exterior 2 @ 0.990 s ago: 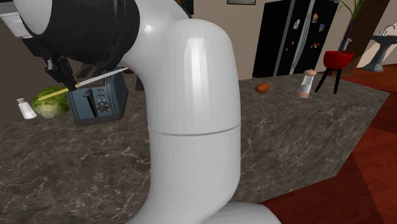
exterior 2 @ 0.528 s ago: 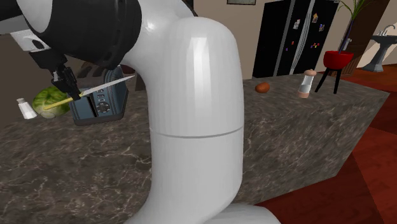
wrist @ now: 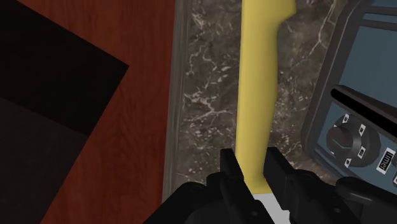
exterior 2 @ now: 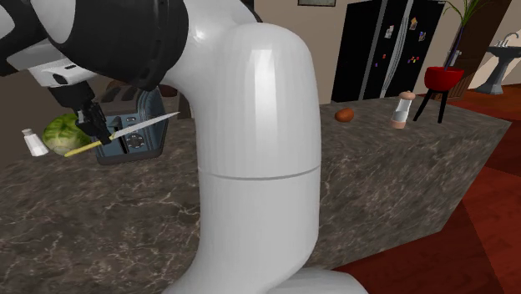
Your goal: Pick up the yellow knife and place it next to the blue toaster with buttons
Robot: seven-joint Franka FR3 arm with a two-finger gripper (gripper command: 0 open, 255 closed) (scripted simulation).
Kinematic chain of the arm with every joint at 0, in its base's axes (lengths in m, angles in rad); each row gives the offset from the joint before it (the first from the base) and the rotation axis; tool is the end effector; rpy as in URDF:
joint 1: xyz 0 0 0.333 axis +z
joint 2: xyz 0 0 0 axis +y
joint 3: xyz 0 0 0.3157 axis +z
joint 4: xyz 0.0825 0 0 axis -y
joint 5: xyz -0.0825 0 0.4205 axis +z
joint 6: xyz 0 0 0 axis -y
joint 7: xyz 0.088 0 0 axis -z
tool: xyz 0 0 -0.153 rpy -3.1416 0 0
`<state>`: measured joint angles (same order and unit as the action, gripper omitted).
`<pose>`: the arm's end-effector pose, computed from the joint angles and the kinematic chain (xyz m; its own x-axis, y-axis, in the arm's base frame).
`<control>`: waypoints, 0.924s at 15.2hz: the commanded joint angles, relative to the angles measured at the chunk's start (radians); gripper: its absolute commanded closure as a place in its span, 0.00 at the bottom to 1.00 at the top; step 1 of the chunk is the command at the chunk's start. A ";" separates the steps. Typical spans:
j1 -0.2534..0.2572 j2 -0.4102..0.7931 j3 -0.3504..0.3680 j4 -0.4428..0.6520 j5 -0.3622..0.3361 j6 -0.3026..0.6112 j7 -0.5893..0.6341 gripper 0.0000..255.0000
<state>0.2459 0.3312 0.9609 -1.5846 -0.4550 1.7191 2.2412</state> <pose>0.3377 0.5661 0.4550 0.5495 -0.8178 0.1711 -0.8218 -0.5660 -0.0659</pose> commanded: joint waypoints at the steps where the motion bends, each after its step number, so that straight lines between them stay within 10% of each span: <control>1: -0.007 -0.002 -0.001 -0.032 -0.001 0.029 0.007 1.00; 14: -0.006 0.041 -0.025 -0.161 -0.052 0.175 0.062 1.00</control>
<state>0.2408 0.3693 0.9376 -1.7342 -0.5025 1.8817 2.2989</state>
